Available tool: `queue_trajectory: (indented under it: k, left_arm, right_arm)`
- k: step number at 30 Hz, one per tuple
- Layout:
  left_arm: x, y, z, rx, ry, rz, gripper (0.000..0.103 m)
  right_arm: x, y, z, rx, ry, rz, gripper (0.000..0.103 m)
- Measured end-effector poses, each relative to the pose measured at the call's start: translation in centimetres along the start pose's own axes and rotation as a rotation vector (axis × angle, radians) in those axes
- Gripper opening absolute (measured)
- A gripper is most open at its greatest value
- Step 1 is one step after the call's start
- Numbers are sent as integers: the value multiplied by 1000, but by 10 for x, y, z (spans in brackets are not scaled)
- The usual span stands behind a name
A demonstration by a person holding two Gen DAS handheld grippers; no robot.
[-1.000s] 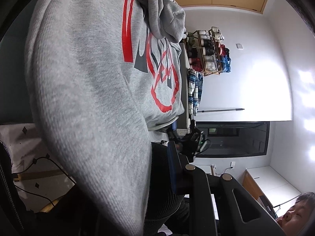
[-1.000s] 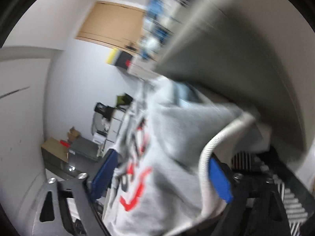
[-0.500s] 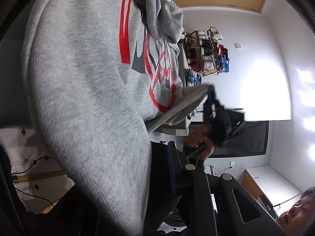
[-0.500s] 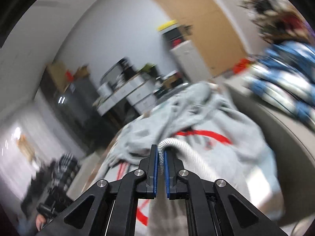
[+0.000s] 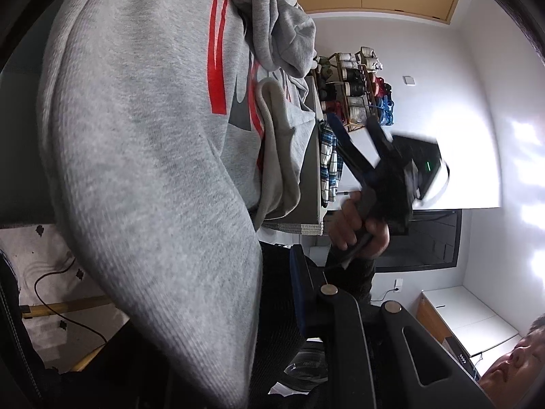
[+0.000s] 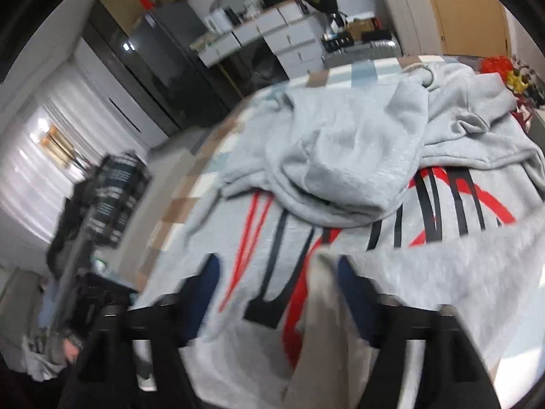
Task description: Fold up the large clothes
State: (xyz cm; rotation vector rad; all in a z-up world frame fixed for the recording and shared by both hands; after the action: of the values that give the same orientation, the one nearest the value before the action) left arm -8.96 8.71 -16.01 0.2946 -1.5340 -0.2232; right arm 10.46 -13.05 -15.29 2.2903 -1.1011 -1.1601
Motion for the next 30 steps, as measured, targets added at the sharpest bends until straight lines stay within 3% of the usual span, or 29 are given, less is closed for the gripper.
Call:
queue_trajectory:
  k: [2,4,5,6,8,10,13,15,16,17,19,20,23,26,30]
  left_arm:
    - [1,-2,-1,-4,-1,7,14]
    - [2,-5,0,-11,-7,11,14]
    - [3,-6,0,-14,-13,11,14]
    - [3,-6,0,-15,-16,10,14]
    - [2,-5,0,-14,-17,12,14]
    - [1,-3,1,-11,-15,16,14]
    - [-2,-1,2,-5,-12,10,14]
    - [-3,0,3,-3,-13,1,14]
    - [-3,0,4,-1,-13,0,14]
    - [-2,-1,4,1,-13,0,14]
    - [-3,1,5,3,-14,4,14]
    - [-3,1,5,3,-15,6,14]
    - [0,-3,4,-2,-22,8,14]
    - [1,-6,5,-8,-29,7,14]
    - [1,-6,4,-6,-26,12,14]
  right_arm:
    - [-10,27,2,62,23,-39,89]
    - [-14,57,6,173,91,49,103]
    - [-15,63,9,191,144,112,103]
    - [-16,59,18,166,224,201,103]
    - [-14,38,32,71,305,291,103]
    - [-6,3,54,-73,378,380,103]
    - [1,-35,68,-173,390,389,90]
    - [15,-43,70,-223,379,421,68]
    - [23,-48,71,-244,375,443,48]
    - [28,-51,70,-255,368,456,36]
    - [33,-44,66,-238,333,457,26]
    - [36,-40,65,-236,324,472,9]
    - [43,-28,66,-227,322,517,5]
    - [39,-17,60,-204,309,502,6]
    - [41,-10,60,-186,214,351,10]
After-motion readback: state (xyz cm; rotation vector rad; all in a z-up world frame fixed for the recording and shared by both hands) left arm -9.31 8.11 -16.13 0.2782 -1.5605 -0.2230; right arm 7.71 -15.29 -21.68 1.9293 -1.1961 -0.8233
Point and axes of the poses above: each gripper's, at about its wrist camera, not at the fingertips, and y roughly against the way its jaws point, x to its right, z to its underside, the point moved 9 cm from there along -y, roughly the way its jaws point
